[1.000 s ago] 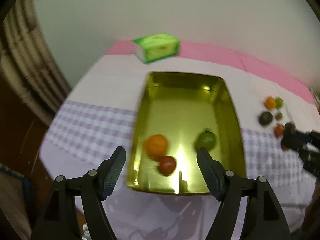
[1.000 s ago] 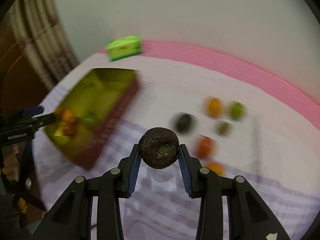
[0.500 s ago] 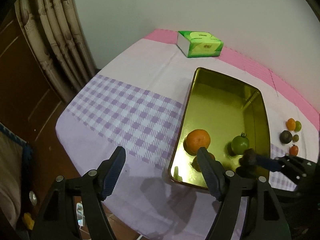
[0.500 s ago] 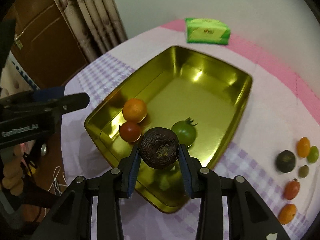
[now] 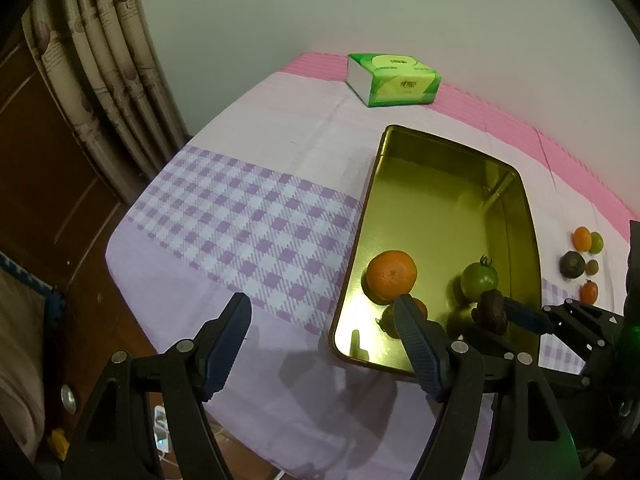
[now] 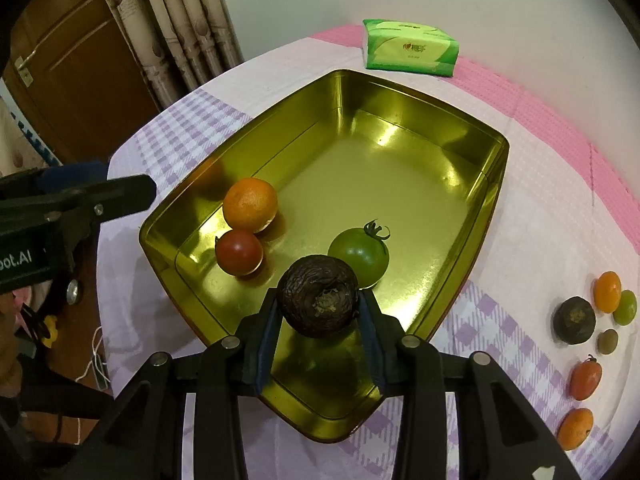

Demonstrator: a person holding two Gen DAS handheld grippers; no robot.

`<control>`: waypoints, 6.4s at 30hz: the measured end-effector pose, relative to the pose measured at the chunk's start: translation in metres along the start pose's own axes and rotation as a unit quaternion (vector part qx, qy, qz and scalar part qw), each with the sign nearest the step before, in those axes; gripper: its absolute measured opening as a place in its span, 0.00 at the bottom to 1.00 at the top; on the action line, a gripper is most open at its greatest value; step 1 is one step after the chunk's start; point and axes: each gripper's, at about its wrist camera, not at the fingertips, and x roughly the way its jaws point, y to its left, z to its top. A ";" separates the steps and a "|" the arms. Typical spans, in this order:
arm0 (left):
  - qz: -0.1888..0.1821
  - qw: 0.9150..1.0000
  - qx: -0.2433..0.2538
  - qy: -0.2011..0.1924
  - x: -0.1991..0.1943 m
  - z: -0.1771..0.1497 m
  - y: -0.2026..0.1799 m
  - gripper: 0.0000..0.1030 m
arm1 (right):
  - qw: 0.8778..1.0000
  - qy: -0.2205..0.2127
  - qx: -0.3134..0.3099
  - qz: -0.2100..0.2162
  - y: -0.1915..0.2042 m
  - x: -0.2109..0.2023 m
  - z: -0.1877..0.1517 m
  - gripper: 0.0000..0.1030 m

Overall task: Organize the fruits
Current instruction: 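Lower the dark fruit into the gold tray and open the right gripper, then grasp an orange with the right gripper while the left gripper grasps a dark avocado, then lower the dark avocado into the gold tray and open the left gripper, then carry the orange into the gold tray and release it with the right gripper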

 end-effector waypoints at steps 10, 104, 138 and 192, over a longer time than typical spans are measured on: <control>-0.003 1.000 0.001 0.001 0.001 -0.001 -0.002 0.72 | 0.999 -0.050 0.020 0.007 -0.010 -0.039 -0.010 0.45; -0.047 0.993 0.095 0.045 0.075 0.075 -0.122 0.37 | 0.940 -0.111 0.230 -0.228 -0.264 -0.080 -0.159 0.36; -0.043 0.993 0.076 0.076 0.084 0.055 -0.099 0.38 | 0.941 -0.107 0.233 -0.222 -0.265 -0.080 -0.158 0.36; 0.014 0.999 -0.028 -0.021 0.001 0.010 0.009 0.62 | 0.997 -0.075 -0.007 -0.002 -0.017 -0.026 -0.014 0.35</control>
